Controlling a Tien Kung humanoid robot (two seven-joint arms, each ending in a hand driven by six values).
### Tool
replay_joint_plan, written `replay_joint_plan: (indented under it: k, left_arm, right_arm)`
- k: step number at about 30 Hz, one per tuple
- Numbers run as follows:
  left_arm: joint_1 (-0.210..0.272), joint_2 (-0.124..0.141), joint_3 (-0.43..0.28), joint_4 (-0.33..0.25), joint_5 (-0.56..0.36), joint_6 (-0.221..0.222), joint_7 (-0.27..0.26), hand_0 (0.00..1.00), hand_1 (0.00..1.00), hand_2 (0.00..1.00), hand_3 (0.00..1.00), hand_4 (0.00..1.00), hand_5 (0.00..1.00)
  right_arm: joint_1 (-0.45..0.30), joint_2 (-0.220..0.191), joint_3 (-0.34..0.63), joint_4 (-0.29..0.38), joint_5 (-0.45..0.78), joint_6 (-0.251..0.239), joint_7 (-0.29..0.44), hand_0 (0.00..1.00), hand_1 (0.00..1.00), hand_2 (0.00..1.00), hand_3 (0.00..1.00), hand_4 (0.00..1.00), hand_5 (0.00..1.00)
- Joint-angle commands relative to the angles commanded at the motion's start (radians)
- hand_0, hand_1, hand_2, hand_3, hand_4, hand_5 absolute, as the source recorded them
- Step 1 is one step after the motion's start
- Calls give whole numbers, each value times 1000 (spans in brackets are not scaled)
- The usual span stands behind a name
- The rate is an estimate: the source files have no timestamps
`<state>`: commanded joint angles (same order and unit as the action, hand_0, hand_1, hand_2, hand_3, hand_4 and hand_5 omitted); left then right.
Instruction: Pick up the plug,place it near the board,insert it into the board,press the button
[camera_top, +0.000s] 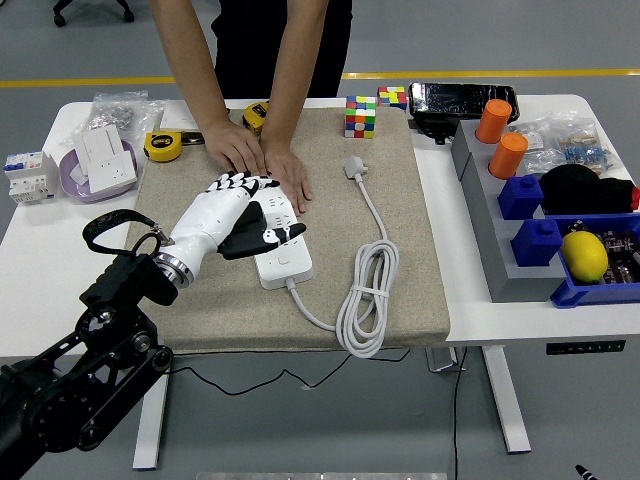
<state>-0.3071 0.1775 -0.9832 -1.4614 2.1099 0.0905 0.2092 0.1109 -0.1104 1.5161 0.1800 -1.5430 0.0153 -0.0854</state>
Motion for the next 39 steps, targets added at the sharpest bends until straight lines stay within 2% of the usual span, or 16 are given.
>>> replay_joint_plan:
  k: [2, 3, 8, 9, 14, 15, 17, 20, 21, 26, 27, 28, 31, 35, 39]
  left_arm:
    - [3, 4, 10, -44, -11, -15, 36, 998, 998, 929, 878, 998, 998]
    - [7, 7, 16, -76, -4, -37, 68, 766, 733, 716, 877, 960, 742]
    - [14, 16, 6, -193, 49, -165, 261, 766, 733, 716, 877, 960, 742]
    - [15, 20, 4, -212, 57, -185, 293, 318, 254, 340, 872, 761, 345]
    - [18, 27, -7, -256, 79, -227, 346, 318, 254, 340, 872, 761, 345]
    - [18, 27, -9, -260, 82, -237, 353, 189, 84, 174, 814, 626, 181]
    - [18, 27, -13, -266, 76, -263, 365, 189, 84, 174, 814, 626, 181]
    - [22, 26, -19, -265, 12, -318, 381, 189, 84, 174, 814, 626, 181]
    - [22, 26, -19, -263, -18, -334, 381, 167, 72, 160, 732, 474, 145]
    - [7, 33, 0, -224, -166, -421, 368, 167, 72, 160, 732, 474, 145]
    - [4, 34, 6, -218, -183, -431, 366, 160, 68, 157, 736, 424, 123]
    - [-2, 34, 16, -209, -206, -439, 361, 160, 68, 157, 736, 424, 123]
    - [-14, 33, 44, -187, -253, -445, 344, 160, 68, 157, 736, 424, 123]
    - [-26, 19, 63, -147, -252, -427, 332, 157, 66, 157, 754, 399, 87]
    - [-39, 4, 72, -73, -245, -407, 318, 157, 64, 156, 764, 398, 91]
  right_arm:
    - [0, 0, -1, 0, 1, 0, 1, 847, 755, 741, 774, 998, 916]
    - [0, 0, -1, 0, 2, 0, 0, 846, 755, 741, 774, 998, 915]
    - [-2, 0, 0, 0, 0, 0, -1, 846, 755, 741, 774, 998, 915]
    - [-3, 0, 0, 0, 0, 0, -2, 846, 755, 741, 775, 998, 914]
    - [-1, -1, -4, 0, 5, 0, -1, 846, 755, 741, 775, 998, 914]
    - [0, -1, -5, 0, 5, 0, -1, 846, 755, 741, 774, 998, 914]
    - [0, -1, -6, 0, 5, 0, -1, 846, 755, 741, 774, 998, 914]
    - [-1, -1, -9, 0, 6, 0, -2, 846, 755, 741, 774, 998, 914]
    - [-2, -1, -9, 0, 6, 0, -3, 846, 755, 741, 774, 998, 914]
    - [-3, -3, -13, 0, 7, 0, -4, 846, 755, 741, 774, 998, 914]
    - [-4, -3, -13, 0, 7, 0, -4, 846, 754, 740, 775, 998, 914]
    - [-4, -3, -14, 0, 7, 0, -4, 846, 754, 740, 775, 998, 914]
    - [-3, -3, -16, 0, 8, 0, -4, 846, 754, 740, 775, 998, 914]
    - [-2, -2, -17, 0, 8, 1, -4, 845, 754, 740, 774, 998, 913]
    - [-2, -3, -18, 0, 7, 1, -4, 845, 754, 740, 774, 998, 912]
